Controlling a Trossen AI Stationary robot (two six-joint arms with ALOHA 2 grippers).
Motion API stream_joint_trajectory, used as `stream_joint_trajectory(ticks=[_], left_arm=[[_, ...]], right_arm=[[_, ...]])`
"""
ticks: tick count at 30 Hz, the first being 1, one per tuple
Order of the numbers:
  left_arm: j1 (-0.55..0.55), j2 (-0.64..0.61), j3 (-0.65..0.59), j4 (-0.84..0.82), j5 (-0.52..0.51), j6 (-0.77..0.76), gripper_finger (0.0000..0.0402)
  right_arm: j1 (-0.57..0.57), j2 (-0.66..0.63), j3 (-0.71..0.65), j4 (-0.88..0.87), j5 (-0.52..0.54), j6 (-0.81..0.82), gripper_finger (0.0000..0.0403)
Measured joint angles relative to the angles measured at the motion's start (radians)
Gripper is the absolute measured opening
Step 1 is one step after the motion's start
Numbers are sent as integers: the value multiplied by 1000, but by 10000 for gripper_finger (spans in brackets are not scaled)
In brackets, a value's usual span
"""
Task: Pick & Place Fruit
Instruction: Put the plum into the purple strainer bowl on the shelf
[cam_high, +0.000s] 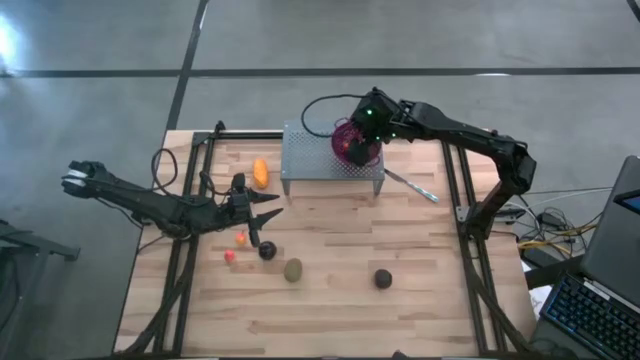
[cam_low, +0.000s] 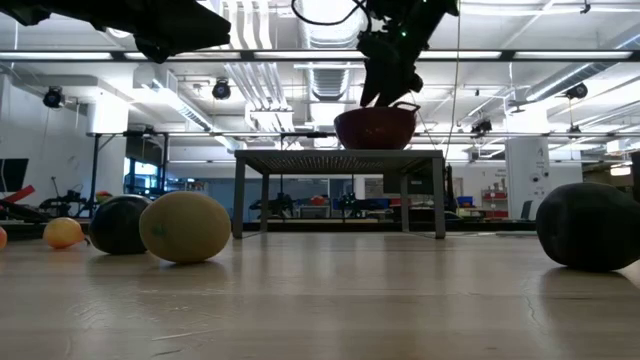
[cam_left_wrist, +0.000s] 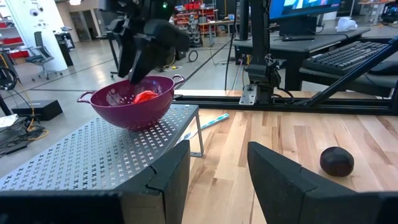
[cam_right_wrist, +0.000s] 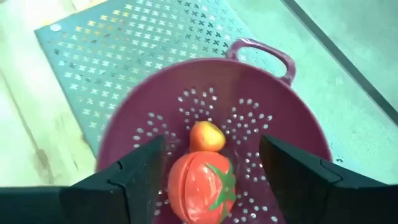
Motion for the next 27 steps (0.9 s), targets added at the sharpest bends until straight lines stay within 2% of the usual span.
stream_joint_trajectory(ticks=[20, 27], left_arm=[[0, 0, 0, 0, 0, 0, 168], [0, 0, 0, 0, 0, 0, 168]], right_arm=[[201, 0, 75, -134, 0, -11, 224], [298, 0, 75, -205, 0, 6, 231]])
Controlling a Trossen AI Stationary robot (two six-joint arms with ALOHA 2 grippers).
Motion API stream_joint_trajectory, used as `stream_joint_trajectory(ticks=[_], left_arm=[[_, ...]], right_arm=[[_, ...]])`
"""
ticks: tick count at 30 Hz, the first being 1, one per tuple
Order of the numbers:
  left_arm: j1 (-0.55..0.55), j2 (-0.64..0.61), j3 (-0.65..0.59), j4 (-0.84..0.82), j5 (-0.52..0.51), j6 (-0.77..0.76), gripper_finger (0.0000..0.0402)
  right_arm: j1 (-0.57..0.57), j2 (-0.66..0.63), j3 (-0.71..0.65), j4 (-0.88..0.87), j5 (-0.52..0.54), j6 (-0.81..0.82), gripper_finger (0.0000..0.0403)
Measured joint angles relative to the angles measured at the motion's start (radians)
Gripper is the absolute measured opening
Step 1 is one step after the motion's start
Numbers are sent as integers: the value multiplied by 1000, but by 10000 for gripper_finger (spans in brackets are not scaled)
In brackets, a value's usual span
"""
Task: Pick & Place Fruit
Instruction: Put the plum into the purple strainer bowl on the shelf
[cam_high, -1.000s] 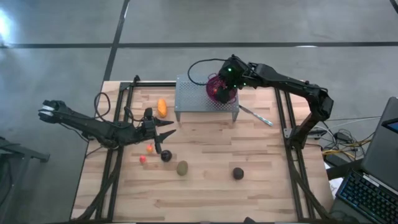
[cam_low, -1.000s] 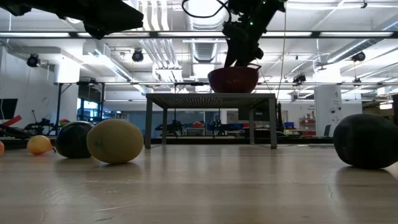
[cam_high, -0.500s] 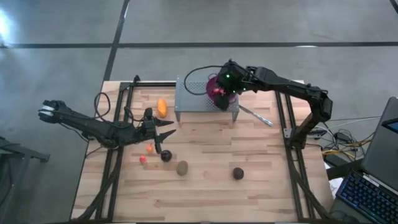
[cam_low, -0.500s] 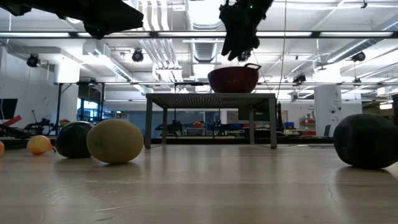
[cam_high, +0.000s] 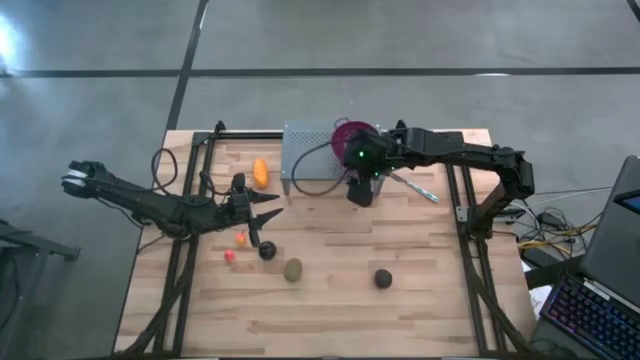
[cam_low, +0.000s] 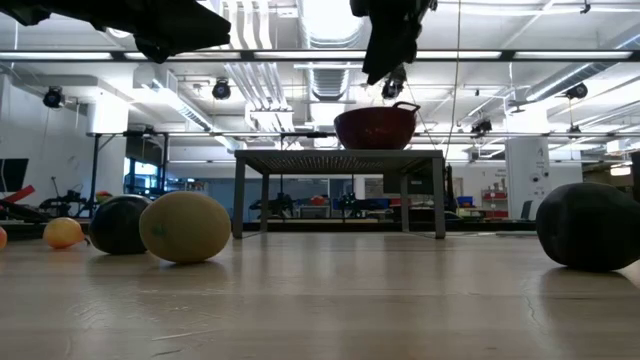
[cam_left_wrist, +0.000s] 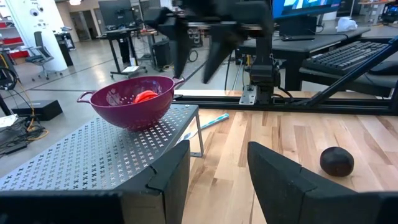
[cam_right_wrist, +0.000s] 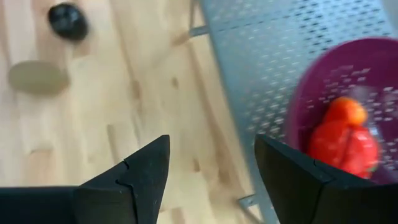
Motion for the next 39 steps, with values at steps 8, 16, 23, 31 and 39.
stream_joint_trajectory(ticks=[8, 16, 23, 31, 39], left_arm=[[0, 0, 0, 0, 0, 0, 168], [0, 0, 0, 0, 0, 0, 168], [0, 0, 0, 0, 0, 0, 168], [0, 0, 0, 0, 0, 0, 168], [0, 0, 0, 0, 0, 0, 168]], right_arm=[[124, 0, -1, -65, 1, 63, 235], [249, 0, -13, -110, 1, 137, 214], [354, 0, -41, -126, 1, 205, 211], [467, 0, -107, -125, 4, 302, 226], [547, 0, -194, -124, 54, 403, 241]])
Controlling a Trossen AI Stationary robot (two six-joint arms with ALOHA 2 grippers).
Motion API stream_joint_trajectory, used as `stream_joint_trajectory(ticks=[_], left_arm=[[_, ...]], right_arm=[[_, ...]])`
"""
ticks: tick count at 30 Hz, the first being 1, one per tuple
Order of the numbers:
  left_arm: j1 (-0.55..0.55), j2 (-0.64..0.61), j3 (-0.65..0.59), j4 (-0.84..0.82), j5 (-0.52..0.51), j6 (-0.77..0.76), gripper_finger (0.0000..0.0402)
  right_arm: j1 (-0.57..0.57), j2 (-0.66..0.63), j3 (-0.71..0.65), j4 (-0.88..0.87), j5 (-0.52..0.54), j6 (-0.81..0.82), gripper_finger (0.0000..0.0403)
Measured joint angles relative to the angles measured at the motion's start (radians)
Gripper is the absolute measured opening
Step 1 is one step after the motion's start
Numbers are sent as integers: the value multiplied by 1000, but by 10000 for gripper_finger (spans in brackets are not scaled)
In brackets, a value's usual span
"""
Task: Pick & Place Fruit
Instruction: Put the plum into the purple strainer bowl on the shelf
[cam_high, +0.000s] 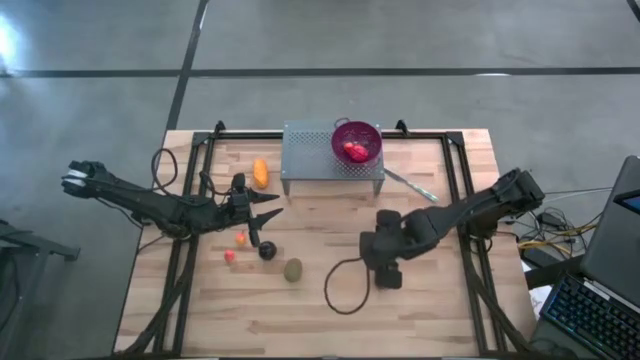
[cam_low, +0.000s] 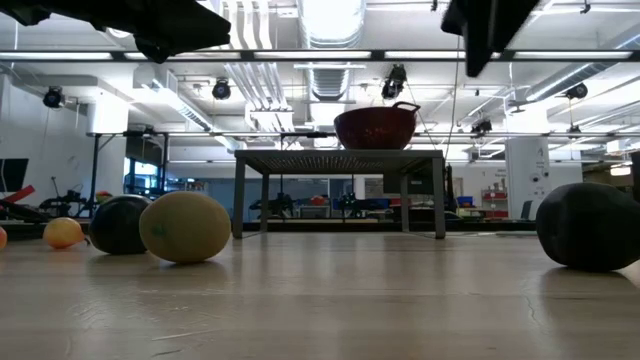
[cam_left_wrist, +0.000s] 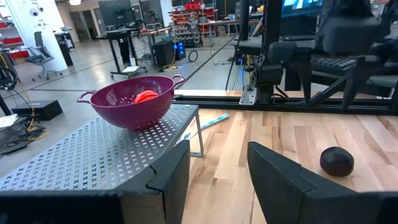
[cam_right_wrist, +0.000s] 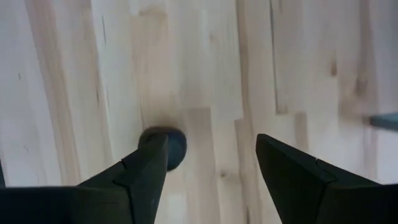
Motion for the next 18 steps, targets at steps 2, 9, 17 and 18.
stream_joint_trajectory(ticks=[2, 9, 17, 18], left_arm=[[0, 0, 0, 0, 0, 0, 168], [0, 0, 0, 0, 0, 0, 168], [0, 0, 0, 0, 0, 0, 168], [0, 0, 0, 0, 0, 0, 168]], right_arm=[[14, 0, -30, 0, 0, 34, 247], [60, 0, -140, 29, 0, 131, 272], [91, 0, -235, 113, -17, 195, 306], [94, 0, -244, 131, -27, 196, 310]])
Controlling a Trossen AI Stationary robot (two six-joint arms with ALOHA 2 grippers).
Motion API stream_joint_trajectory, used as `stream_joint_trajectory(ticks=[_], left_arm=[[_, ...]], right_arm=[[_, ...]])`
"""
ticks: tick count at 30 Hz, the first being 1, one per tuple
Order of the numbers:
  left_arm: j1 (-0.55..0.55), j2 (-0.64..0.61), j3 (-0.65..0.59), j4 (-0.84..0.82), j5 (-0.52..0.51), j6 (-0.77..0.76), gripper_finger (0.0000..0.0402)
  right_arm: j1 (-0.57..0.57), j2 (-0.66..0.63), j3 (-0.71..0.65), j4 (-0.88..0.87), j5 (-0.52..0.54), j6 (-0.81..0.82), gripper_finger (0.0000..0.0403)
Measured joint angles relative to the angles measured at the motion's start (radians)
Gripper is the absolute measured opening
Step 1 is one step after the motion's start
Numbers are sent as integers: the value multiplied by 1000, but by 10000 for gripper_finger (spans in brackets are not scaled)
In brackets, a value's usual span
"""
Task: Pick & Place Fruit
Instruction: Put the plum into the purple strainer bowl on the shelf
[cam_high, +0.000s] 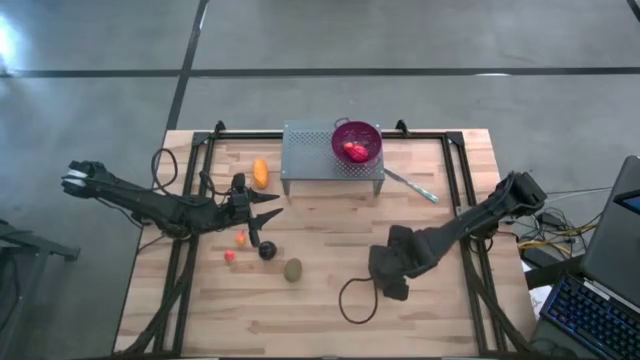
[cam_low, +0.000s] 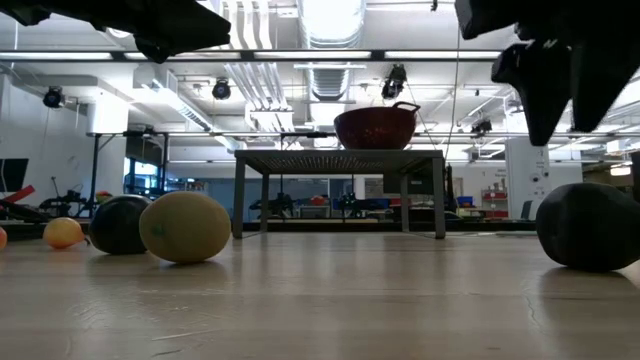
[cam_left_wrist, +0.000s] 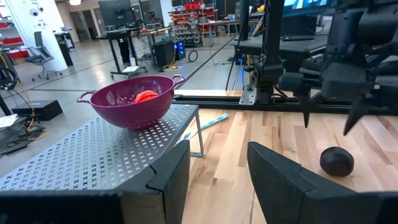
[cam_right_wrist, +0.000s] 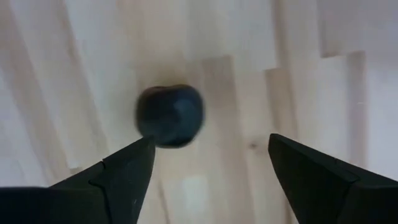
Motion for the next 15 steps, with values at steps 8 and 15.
stream_joint_trajectory(ticks=[8, 15], left_arm=[[0, 0, 0, 0, 0, 0, 168], [0, 0, 0, 0, 0, 0, 168]], right_arm=[[36, 1, -46, 116, -55, 5, 329], [45, 2, -94, 223, -66, 10, 314]])
